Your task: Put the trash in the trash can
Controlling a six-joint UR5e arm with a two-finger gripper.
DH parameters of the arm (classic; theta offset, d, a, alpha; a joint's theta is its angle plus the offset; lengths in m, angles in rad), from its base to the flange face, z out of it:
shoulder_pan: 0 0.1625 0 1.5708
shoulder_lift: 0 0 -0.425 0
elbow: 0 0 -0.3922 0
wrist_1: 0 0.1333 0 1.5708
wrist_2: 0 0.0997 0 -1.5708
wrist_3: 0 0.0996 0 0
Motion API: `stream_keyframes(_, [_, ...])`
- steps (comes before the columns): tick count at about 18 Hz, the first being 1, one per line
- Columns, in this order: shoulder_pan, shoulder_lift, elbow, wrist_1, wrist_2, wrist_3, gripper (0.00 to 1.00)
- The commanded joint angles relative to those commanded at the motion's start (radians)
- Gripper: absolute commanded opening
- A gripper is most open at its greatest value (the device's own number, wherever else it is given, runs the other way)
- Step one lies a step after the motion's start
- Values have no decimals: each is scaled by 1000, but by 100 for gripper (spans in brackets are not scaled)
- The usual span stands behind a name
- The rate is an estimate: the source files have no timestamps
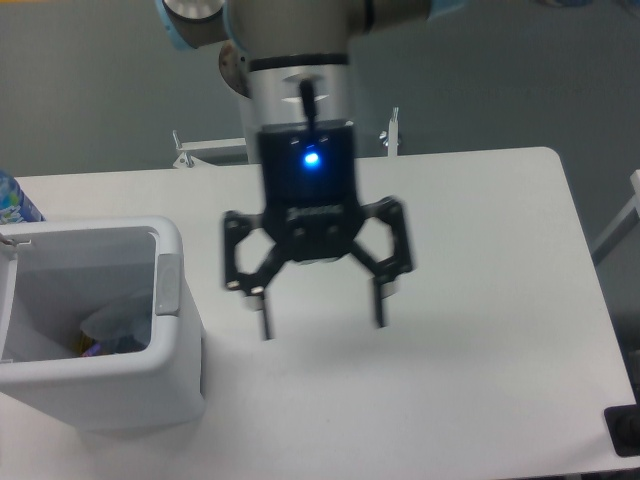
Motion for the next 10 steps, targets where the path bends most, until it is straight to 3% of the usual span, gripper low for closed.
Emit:
stream_keyframes(2, [6, 21, -24, -78, 69, 89, 100])
stream_keyframes(6, [11, 47, -54, -176, 215, 281, 100])
stream_keyframes(8, [18, 63, -60, -249, 252, 364, 100])
stream_keyframes(10, [29, 77, -71, -272, 253, 404, 100])
